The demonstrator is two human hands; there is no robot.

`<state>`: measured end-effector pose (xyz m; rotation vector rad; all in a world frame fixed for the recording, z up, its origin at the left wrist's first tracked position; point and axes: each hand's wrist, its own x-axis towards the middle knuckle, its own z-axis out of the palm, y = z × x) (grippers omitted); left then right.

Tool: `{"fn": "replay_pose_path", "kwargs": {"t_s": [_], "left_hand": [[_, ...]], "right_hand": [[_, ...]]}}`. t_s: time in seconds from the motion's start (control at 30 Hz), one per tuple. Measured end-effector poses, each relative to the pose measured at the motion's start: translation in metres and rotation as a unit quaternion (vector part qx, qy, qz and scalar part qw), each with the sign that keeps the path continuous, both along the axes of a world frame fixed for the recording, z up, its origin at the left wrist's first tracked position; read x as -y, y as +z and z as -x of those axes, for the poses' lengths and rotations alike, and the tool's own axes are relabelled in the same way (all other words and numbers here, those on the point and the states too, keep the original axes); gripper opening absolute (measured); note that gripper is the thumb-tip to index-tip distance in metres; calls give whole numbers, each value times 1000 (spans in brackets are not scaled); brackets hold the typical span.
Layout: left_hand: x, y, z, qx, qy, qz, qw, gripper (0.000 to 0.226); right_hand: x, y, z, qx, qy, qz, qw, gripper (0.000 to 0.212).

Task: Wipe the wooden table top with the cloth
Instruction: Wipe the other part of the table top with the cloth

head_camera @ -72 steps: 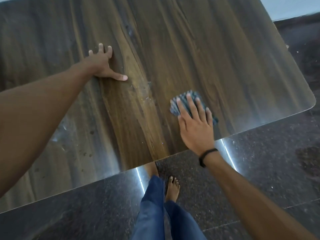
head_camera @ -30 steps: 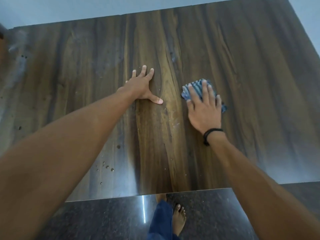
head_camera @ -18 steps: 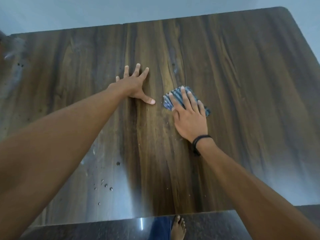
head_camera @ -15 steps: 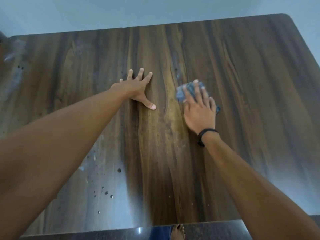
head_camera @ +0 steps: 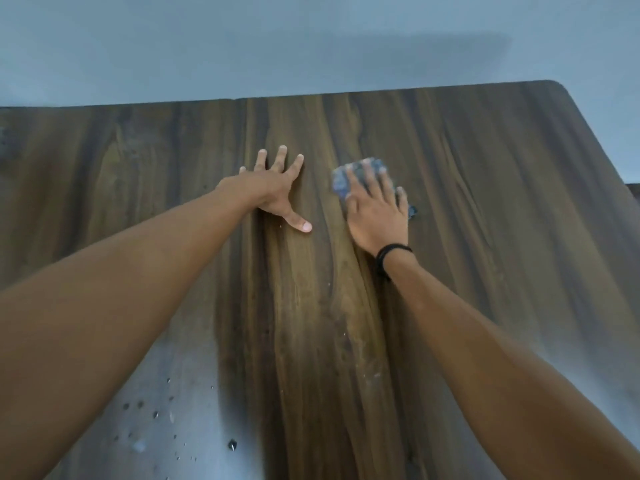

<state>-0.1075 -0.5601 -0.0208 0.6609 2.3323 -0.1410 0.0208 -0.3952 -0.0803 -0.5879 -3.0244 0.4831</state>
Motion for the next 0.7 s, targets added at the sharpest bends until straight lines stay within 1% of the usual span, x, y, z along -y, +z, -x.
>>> {"fn": "replay_pose_path", "kwargs": {"t_s": [0.07, 0.1, 0.17, 0.2, 0.23, 0.3, 0.33, 0.43, 0.47, 0.5, 0.57, 0.6, 0.63, 0.7], "left_hand": [[-10, 1, 4, 5, -4, 8, 1000, 155], [-15, -1, 4, 3, -6, 14, 1000, 155], [-22, -5, 5, -3, -5, 23, 1000, 153], [-23, -6, 5, -3, -4, 23, 1000, 153], [-22, -6, 5, 1, -4, 21, 1000, 152], [-21, -5, 4, 7, -7, 21, 1000, 151], [-22, -4, 4, 11, -9, 26, 1000, 151], [-25, -3, 3, 21, -9, 40, 999, 149], [-25, -2, 3, 22, -10, 41, 999, 148], [-26, -1, 4, 25, -12, 41, 999, 148], [-27, -2, 5, 30, -15, 45, 998, 149], [-27, -3, 6, 29, -16, 50, 998, 150], [-28, -5, 6, 27, -18, 56, 998, 150], [-30, -10, 9, 21, -20, 56, 998, 151]], "right_hand": [[-8, 7, 29, 18, -48, 35, 998, 56], [-5, 6, 39, 22, -32, 29, 999, 57], [-5, 2, 46, 7, 40, -4, 999, 56], [-12, 2, 50, 3, 53, -6, 999, 55], [-21, 2, 59, 6, 41, -4, 999, 55], [-30, 7, 83, 25, -22, 26, 999, 55], [-27, 8, 94, 34, -31, 35, 998, 56], [-19, 5, 103, 24, 71, 0, 997, 55], [-25, 5, 107, 20, 83, -2, 996, 55], [-35, 6, 115, 21, 67, 0, 998, 54], [-41, 12, 134, 32, -14, 27, 999, 55], [-36, 13, 141, 32, -31, 35, 998, 56], [-28, 11, 143, 25, -8, 26, 999, 56], [-24, 4, 141, 5, 70, -1, 998, 54]]}}
